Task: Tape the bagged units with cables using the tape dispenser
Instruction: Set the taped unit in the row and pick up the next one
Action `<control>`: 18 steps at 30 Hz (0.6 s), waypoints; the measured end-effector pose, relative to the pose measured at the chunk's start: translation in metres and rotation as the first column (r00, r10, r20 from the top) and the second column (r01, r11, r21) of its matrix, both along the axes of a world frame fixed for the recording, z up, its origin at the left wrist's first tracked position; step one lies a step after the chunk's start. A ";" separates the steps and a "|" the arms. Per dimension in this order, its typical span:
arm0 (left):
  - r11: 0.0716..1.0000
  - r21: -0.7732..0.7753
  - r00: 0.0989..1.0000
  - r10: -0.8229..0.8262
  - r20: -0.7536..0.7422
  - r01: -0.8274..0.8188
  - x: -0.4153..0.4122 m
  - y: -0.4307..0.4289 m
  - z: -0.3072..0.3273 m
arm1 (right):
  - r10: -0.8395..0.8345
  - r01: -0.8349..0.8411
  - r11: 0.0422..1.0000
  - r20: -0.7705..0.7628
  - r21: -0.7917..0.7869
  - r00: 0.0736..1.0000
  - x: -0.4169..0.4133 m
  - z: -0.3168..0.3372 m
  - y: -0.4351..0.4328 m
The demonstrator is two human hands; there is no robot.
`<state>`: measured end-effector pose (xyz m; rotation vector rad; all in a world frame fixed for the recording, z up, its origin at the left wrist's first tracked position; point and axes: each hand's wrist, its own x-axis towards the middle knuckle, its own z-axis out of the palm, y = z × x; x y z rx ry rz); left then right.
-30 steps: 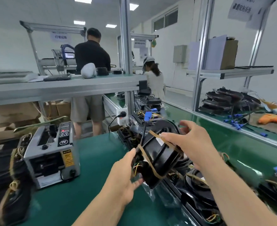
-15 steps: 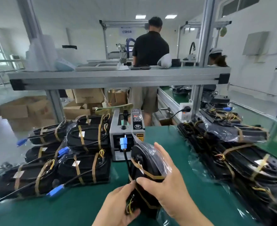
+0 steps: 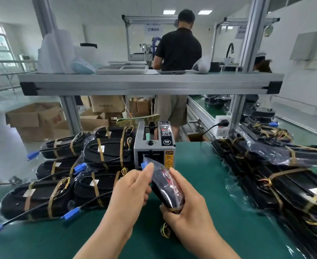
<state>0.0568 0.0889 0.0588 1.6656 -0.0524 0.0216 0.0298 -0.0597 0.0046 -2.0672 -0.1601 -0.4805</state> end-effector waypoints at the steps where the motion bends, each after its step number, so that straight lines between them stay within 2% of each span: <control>1: 1.000 0.018 1.000 -0.003 0.017 0.003 0.002 -0.001 0.004 | -0.007 0.008 1.000 0.032 -0.027 0.999 0.000 0.000 0.000; 7: 0.995 0.088 0.998 -0.048 0.040 0.045 0.011 -0.003 0.019 | -0.009 0.045 0.974 0.162 -0.223 0.987 0.004 -0.010 -0.006; 11: 0.996 0.078 0.990 -0.044 0.135 0.033 0.017 -0.008 0.042 | -0.029 0.100 0.938 0.213 -0.332 0.977 0.007 -0.017 -0.005; 12: 0.993 0.111 0.988 -0.046 0.146 0.030 0.019 -0.007 0.047 | -0.043 0.115 0.940 0.221 -0.322 0.974 0.008 -0.018 -0.005; 14: 0.961 0.276 0.991 -0.063 0.122 0.027 0.021 -0.004 0.049 | -0.089 0.150 0.953 0.230 -0.262 0.969 0.010 -0.020 -0.008; 16: 0.889 0.454 0.997 -0.080 0.017 0.063 0.021 -0.003 0.040 | -0.130 0.172 0.964 0.205 -0.201 0.970 0.011 -0.018 -0.010; 18: 0.846 0.508 0.987 -0.124 -0.104 0.160 0.019 -0.005 0.028 | -0.134 0.172 0.967 0.194 -0.190 0.972 0.011 -0.016 -0.010</control>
